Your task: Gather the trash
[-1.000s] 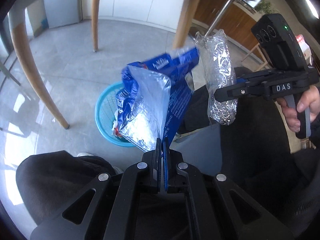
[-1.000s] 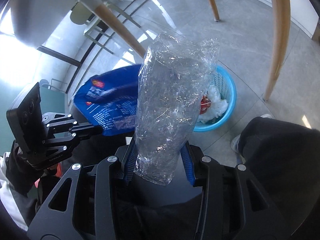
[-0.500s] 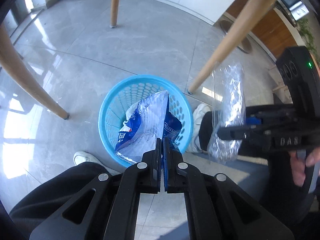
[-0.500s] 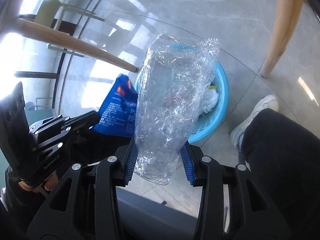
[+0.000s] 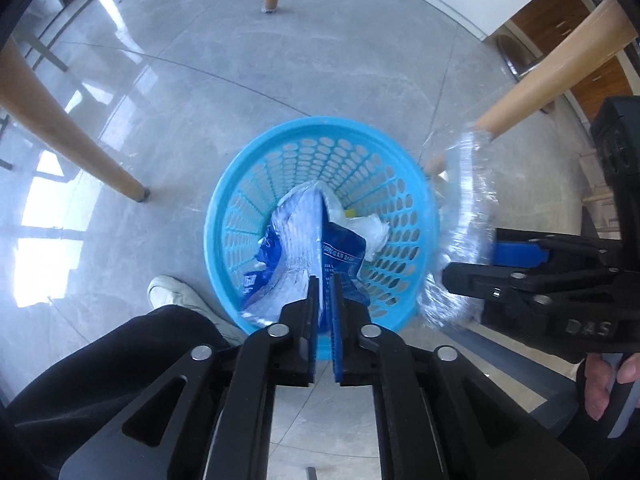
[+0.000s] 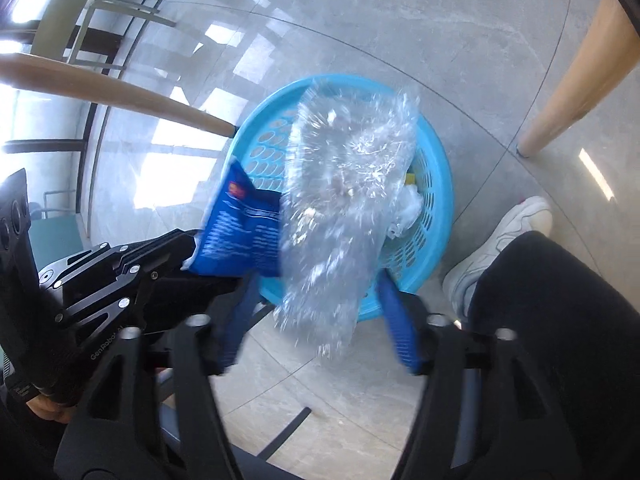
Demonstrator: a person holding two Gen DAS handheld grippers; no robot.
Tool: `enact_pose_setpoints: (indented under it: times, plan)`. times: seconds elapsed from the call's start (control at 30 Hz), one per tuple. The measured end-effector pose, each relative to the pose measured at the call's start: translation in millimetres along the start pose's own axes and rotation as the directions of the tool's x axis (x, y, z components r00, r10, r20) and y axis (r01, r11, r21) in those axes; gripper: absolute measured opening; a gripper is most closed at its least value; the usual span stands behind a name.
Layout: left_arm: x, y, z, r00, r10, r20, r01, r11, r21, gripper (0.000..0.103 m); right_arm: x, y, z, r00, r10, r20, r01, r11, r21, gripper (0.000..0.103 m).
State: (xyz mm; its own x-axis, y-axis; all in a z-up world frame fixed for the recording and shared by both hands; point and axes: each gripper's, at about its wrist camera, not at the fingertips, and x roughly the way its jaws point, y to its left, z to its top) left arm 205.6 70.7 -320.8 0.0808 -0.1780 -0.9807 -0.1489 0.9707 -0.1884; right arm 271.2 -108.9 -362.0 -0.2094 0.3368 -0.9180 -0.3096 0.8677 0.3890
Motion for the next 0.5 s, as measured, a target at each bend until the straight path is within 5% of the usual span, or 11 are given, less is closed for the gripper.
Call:
enact_pose_setpoints:
  times: [0.03,0.07,0.1,0.2,0.5]
  plan:
    - [3.6,2.7,0.1,1.000,-0.001,-0.009,0.001,1.000,-0.007,0.028,-1.1,-1.0,1.7,1.000,-0.008,0.015,0.008,1.000,-0.002,0.090]
    - [1.9,4.5,-0.7,1.000,0.010,-0.009,-0.010,1.000,-0.017,0.055,-4.4,-0.7,1.6,0.999,-0.019,0.037,0.019,1.000,-0.001,0.092]
    - [0.6,6.5,-1.4,1.000,0.027,-0.003,-0.027,0.999,-0.026,0.072,-4.8,-4.2,3.4,0.999,-0.024,0.048,0.025,1.000,-0.002,0.092]
    - [5.2,10.9,-3.7,0.999,0.019,-0.035,-0.021,0.999,-0.036,0.091,-11.1,-10.8,4.8,0.995,-0.044,0.088,0.042,0.999,0.019,0.094]
    - [4.3,21.9,-9.5,0.999,0.014,-0.045,-0.017,0.997,-0.073,0.097,-22.5,-10.5,1.7,0.990,-0.046,0.131,0.045,0.999,0.014,0.094]
